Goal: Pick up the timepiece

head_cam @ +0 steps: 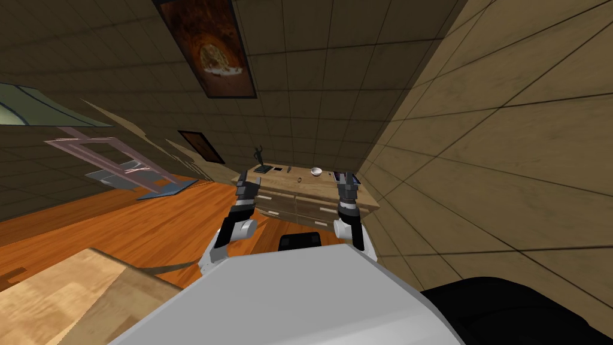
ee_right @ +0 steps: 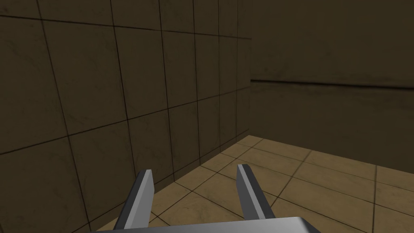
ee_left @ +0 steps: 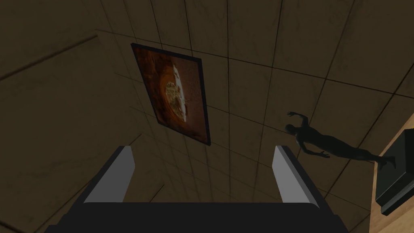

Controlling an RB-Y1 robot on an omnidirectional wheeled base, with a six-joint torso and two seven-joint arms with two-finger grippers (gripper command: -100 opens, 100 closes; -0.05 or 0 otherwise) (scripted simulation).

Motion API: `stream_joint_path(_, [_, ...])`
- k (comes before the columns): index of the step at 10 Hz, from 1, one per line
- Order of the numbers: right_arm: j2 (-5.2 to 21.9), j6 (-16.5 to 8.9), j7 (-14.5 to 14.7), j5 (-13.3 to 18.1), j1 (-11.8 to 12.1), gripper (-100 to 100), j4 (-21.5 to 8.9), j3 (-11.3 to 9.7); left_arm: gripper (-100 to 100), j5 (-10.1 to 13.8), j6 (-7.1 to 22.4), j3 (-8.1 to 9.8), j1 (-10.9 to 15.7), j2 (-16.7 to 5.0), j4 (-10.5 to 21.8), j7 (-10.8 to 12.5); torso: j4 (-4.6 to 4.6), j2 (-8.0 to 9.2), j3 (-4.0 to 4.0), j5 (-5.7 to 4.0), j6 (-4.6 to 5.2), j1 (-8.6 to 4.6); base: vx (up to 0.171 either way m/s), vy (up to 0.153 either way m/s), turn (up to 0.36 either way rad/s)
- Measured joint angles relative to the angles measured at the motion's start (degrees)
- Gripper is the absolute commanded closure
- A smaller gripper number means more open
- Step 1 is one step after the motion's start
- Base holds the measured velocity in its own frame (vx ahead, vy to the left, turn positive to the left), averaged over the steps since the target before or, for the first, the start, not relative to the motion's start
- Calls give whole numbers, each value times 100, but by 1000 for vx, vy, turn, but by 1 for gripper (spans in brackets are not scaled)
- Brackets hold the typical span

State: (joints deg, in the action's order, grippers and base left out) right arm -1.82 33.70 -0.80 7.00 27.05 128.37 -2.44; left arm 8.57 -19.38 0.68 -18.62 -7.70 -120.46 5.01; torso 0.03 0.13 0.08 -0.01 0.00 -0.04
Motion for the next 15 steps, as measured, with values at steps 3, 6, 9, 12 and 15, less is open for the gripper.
stream_joint_path(3, [0, 0, 0, 0, 0, 0, 0, 0, -100, 110, 454, 138, 466, -82, 391, 291, 0, 1, 1, -1, 0, -3, -44, -15, 46])
stream_joint_path(6, [0, 0, 0, 0, 0, 0, 0, 0, -100, 200, 860, 230, 818, -150, 779, 568, -1, -4, -2, 0, 0, 0, -32, -9, 34])
stream_joint_path(9, [0, 0, 0, 0, 0, 0, 0, 0, -100, 282, 1227, 310, 1285, -176, 1308, 831, -1, -3, -2, -1, 0, -2, -34, -13, 19])
stream_joint_path(12, [0, 0, 0, 0, 0, 0, 0, 0, -100, 362, 1685, 395, 1638, -207, 1634, 1081, -1, -6, -3, -1, -1, -1, -29, -12, 18])
stream_joint_path(15, [0, 0, 0, 0, 0, 0, 0, 0, -100, 480, 2026, 480, 2061, -288, 2175, 1393, -1, -6, -3, -2, 0, -6, -28, -20, 6])
